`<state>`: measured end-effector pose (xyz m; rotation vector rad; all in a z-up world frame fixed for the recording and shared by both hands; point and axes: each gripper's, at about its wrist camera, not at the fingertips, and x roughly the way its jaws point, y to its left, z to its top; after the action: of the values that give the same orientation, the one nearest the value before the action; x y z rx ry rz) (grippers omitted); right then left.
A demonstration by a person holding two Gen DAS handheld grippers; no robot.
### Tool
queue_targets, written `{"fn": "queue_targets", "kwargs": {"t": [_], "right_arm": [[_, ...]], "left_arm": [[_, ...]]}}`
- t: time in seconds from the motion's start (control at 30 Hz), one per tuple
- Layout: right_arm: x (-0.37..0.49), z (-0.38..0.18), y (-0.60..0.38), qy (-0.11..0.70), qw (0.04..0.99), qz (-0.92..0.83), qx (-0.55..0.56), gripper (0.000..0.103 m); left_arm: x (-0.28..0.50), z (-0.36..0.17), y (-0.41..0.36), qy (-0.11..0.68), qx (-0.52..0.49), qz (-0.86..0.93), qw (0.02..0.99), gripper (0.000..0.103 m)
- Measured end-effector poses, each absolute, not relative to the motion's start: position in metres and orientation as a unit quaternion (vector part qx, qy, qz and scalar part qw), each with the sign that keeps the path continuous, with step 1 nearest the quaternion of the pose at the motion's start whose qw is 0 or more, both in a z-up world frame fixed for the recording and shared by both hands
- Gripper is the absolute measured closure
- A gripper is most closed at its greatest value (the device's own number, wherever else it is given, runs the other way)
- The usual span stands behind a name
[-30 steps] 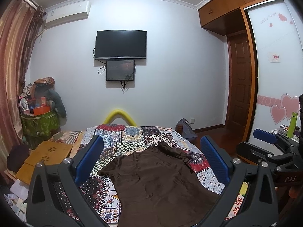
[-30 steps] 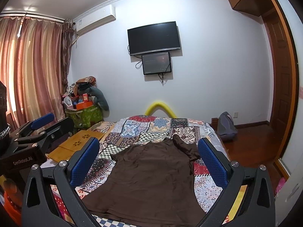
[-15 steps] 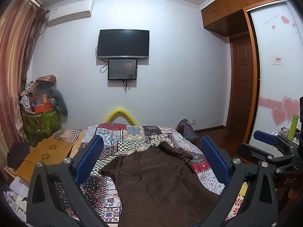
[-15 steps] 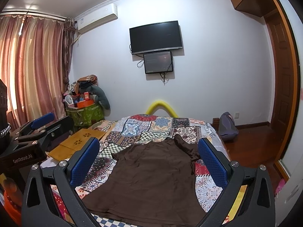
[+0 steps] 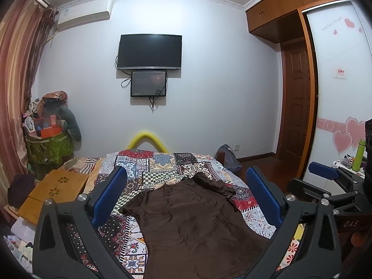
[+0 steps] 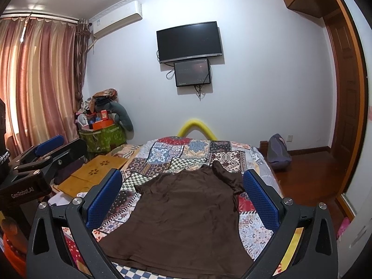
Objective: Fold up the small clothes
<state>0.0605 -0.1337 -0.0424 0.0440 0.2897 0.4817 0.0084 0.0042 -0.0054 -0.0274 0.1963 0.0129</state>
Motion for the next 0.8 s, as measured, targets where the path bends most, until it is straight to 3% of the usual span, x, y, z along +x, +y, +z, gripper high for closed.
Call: {"fn": "queue_targets", "kwargs": {"t": [0.37, 0.8], "right_arm": [[0.084, -0.063, -0.123, 0.166, 0.957, 0.236, 0.017, 0.0], [0.169, -0.103, -0.085, 0.224, 0.943, 0.241, -0.042, 0.0]], "left_arm": [[0.038, -0.022, 0.023, 0.128, -0.027, 0.005, 0.991, 0.0], [0.138, -0.076, 0.116, 0.213, -0.047, 0.046, 0.975, 0.0]]}}
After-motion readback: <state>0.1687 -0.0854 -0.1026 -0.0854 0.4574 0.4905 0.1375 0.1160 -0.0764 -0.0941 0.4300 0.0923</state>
